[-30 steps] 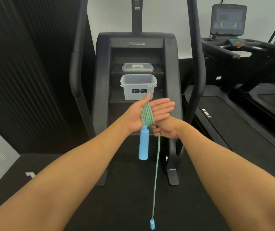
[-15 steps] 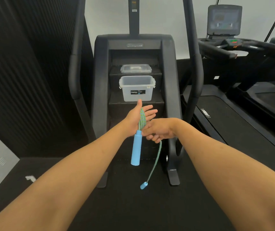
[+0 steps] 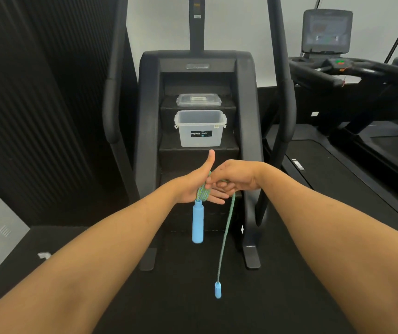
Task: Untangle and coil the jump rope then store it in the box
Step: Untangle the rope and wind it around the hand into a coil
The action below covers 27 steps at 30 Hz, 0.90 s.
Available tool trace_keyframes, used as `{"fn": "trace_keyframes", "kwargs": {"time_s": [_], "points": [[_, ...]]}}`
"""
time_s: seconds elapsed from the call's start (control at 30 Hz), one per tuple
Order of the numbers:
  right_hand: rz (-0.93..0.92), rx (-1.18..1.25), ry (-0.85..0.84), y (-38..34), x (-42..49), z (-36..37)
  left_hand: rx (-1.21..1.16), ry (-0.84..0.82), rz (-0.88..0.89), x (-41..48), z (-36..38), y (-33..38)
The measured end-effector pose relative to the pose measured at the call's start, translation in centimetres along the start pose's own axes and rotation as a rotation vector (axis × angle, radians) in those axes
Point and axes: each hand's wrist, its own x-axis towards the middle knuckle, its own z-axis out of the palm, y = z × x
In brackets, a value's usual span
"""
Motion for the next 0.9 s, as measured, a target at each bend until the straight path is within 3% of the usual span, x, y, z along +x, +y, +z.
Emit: {"fn": "trace_keyframes", "kwargs": {"time_s": [0.13, 0.3, 0.43, 0.63, 0.8, 0.9], "points": [[-0.060, -0.064, 0.168, 0.5, 0.1, -0.5, -0.132, -0.108, -0.065, -0.1, -0.3, 0.3], [-0.199, 0.067, 0.330, 0.4, 0.4, -1.3, -0.217, -0.194, -0.092, -0.8, 0.6, 0.6], [-0.203, 0.147, 0.229, 0.4, 0.1, -1.8, -0.115, -0.290, -0.122, -1.0, 0.8, 1.3], [-0.115, 0.097, 0.132, 1.7, -0.7, -3.7, 0.146, -0.368, -0.320, -1.7, 0.2, 1.0], [-0.193, 0.277, 0.066, 2.4, 0.3, -3.2, 0.033, -0.677, -0.306, -2.2, 1.8, 2.0], [-0.207, 0.392, 0.030, 3.3, 0.3, -2.9, -0.119, -0.710, -0.201, -2.2, 2.3, 2.6]]}}
